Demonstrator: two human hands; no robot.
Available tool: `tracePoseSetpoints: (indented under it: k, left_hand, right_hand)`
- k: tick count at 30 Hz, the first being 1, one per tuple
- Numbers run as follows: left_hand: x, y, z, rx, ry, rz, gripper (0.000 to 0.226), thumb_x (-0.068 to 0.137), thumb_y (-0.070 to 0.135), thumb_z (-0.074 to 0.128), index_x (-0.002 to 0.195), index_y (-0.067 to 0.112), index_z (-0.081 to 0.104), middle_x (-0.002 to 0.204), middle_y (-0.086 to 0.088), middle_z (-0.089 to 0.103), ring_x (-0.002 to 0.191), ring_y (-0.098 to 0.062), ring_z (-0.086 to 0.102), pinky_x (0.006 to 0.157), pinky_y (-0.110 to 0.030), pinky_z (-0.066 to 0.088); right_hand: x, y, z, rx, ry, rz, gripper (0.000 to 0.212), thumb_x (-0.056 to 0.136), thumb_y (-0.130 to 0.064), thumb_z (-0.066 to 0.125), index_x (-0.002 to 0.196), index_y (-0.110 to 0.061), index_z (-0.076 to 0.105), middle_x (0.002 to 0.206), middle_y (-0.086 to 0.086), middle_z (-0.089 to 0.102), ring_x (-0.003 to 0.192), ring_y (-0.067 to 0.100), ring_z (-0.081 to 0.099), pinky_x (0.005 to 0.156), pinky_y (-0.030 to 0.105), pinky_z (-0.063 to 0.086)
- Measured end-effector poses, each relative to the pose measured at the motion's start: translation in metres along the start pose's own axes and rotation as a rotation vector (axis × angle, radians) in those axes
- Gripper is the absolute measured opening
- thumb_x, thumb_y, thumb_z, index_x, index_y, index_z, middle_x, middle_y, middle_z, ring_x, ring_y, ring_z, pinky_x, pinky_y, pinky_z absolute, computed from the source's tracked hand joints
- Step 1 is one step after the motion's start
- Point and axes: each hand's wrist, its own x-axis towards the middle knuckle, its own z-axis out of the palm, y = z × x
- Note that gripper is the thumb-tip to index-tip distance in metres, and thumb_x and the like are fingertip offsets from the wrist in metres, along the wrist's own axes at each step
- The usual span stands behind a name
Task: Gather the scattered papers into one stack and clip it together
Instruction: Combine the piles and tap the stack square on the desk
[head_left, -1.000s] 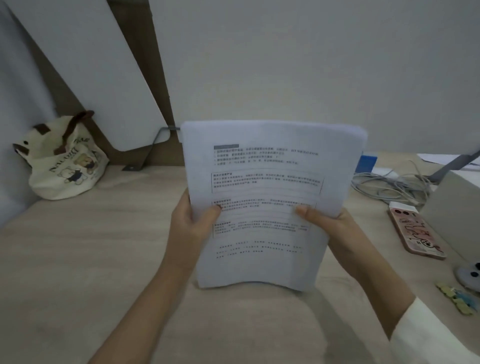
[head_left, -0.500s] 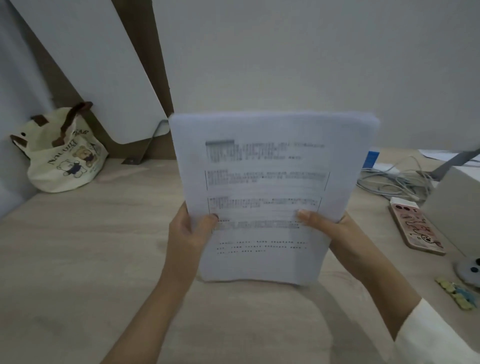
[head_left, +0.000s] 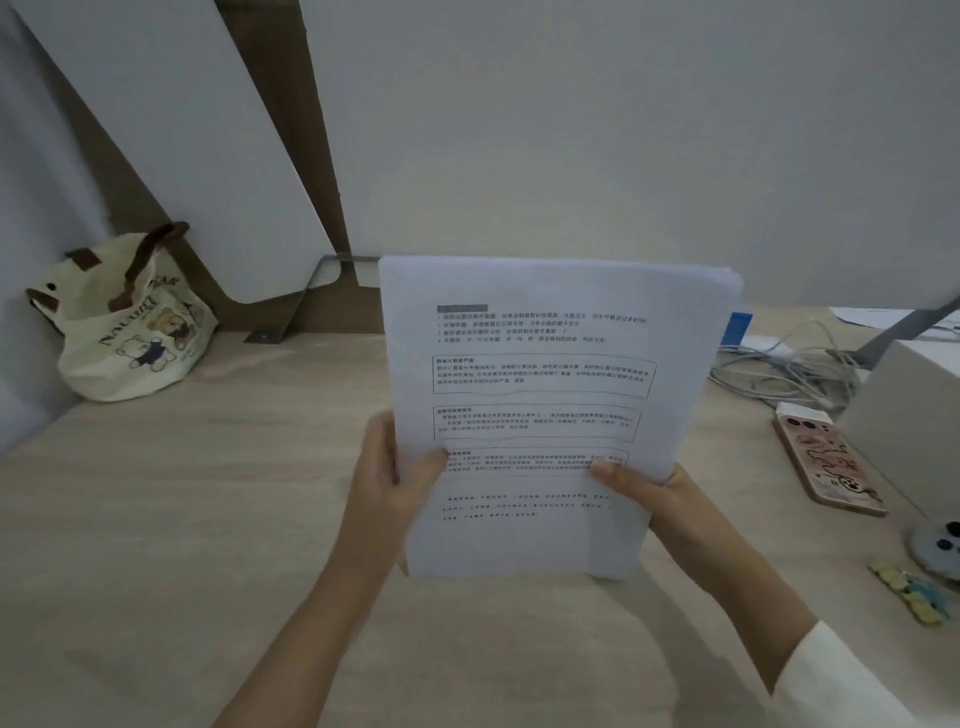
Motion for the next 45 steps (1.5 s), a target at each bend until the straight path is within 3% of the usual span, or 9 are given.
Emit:
tracePoseSetpoints:
  k: [4, 7, 13, 19, 22, 28, 35, 41, 45]
  left_hand:
    - [0.028, 0.083, 0.017, 0.467, 0.230, 0.589, 0.078, 0.077, 0.041, 0.062, 0.138, 0.006, 0.028, 0.140, -0.007, 0.030, 0.132, -0.018, 0.032, 0.112, -0.034, 0.030]
    - [0.048, 0.135, 0.044, 0.893, 0.122, 0.915, 0.067, 0.082, 0.051, 0.056, 0.132, 0.009, 0.044, 0.137, -0.006, 0.037, 0.133, -0.021, 0.026, 0.115, -0.032, 0.021]
    - [0.074, 0.155, 0.086, 1.485, -0.504, 0.513, 0.056, 0.082, 0.062, 0.048, 0.125, 0.026, 0.046, 0.120, 0.007, 0.054, 0.105, -0.015, 0.046, 0.080, -0.032, 0.035]
    - [0.071, 0.161, 0.078, 1.345, -0.614, 0.517, 0.009, 0.091, 0.037, 0.050, 0.096, 0.030, 0.053, 0.088, 0.010, 0.048, 0.084, -0.014, 0.043, 0.056, -0.023, 0.029]
    - [0.073, 0.165, 0.065, 1.285, -0.598, 0.472, 0.022, 0.091, 0.037, 0.051, 0.108, 0.026, 0.061, 0.100, 0.008, 0.060, 0.094, -0.014, 0.054, 0.067, -0.026, 0.036]
    - [0.071, 0.171, 0.010, 0.782, -0.434, 0.309, 0.016, 0.090, 0.036, 0.054, 0.098, 0.027, 0.064, 0.086, 0.011, 0.068, 0.071, 0.001, 0.066, 0.063, -0.017, 0.051]
    - [0.042, 0.093, -0.027, 0.286, -0.131, 0.029, 0.010, 0.089, 0.034, 0.053, 0.092, 0.035, 0.063, 0.076, 0.017, 0.073, 0.066, -0.002, 0.069, 0.051, -0.012, 0.050]
    - [0.011, 0.034, -0.054, 0.018, -0.141, -0.224, 0.043, 0.056, 0.036, 0.080, 0.097, 0.026, 0.068, 0.093, 0.002, 0.075, 0.087, -0.022, 0.071, 0.065, -0.027, 0.059]
    - [-0.008, 0.005, -0.058, 0.053, -0.228, -0.395, 0.083, 0.027, 0.061, 0.085, 0.099, 0.023, 0.071, 0.099, -0.001, 0.075, 0.090, -0.021, 0.071, 0.066, -0.023, 0.057]
  right_hand:
    - [-0.003, -0.003, 0.002, -0.010, 0.007, 0.007, 0.022, 0.075, -0.023, 0.068, 0.097, -0.025, 0.073, 0.106, -0.002, 0.074, 0.098, 0.017, 0.069, 0.083, 0.030, 0.056]
    - [-0.007, -0.005, 0.004, -0.037, 0.004, 0.002, 0.026, 0.077, -0.020, 0.063, 0.101, -0.025, 0.071, 0.106, -0.003, 0.073, 0.098, 0.016, 0.069, 0.085, 0.032, 0.055]
    - [-0.008, -0.006, 0.003, -0.019, -0.008, 0.017, 0.029, 0.075, -0.026, 0.074, 0.103, -0.023, 0.072, 0.108, 0.001, 0.073, 0.100, 0.020, 0.069, 0.087, 0.034, 0.055]
    - [-0.006, -0.004, 0.001, -0.030, -0.007, 0.048, 0.024, 0.076, -0.023, 0.069, 0.099, -0.023, 0.072, 0.104, -0.002, 0.074, 0.096, 0.016, 0.070, 0.084, 0.031, 0.054]
    - [-0.006, -0.004, -0.007, -0.122, -0.032, 0.096, 0.027, 0.074, -0.031, 0.073, 0.099, -0.021, 0.072, 0.103, -0.002, 0.074, 0.093, 0.016, 0.071, 0.077, 0.026, 0.057]
    - [-0.011, -0.012, -0.051, -0.130, 0.099, 0.081, 0.086, 0.030, -0.057, 0.085, 0.099, -0.010, 0.067, 0.090, 0.005, 0.076, 0.078, 0.019, 0.073, 0.062, 0.025, 0.057]
    - [-0.016, -0.014, -0.039, 0.218, 0.034, -0.005, 0.032, 0.078, -0.018, 0.053, 0.108, -0.013, 0.063, 0.102, 0.005, 0.074, 0.088, 0.022, 0.072, 0.065, 0.029, 0.059]
    - [-0.017, -0.012, -0.038, 0.016, 0.016, -0.079, 0.052, 0.045, -0.044, 0.086, 0.090, -0.020, 0.076, 0.101, 0.003, 0.075, 0.089, 0.020, 0.071, 0.066, 0.025, 0.057]
    - [-0.020, 0.013, -0.040, 0.010, 0.008, 0.056, 0.035, 0.062, -0.023, 0.077, 0.097, -0.020, 0.073, 0.108, 0.006, 0.072, 0.099, 0.026, 0.068, 0.075, 0.033, 0.059]
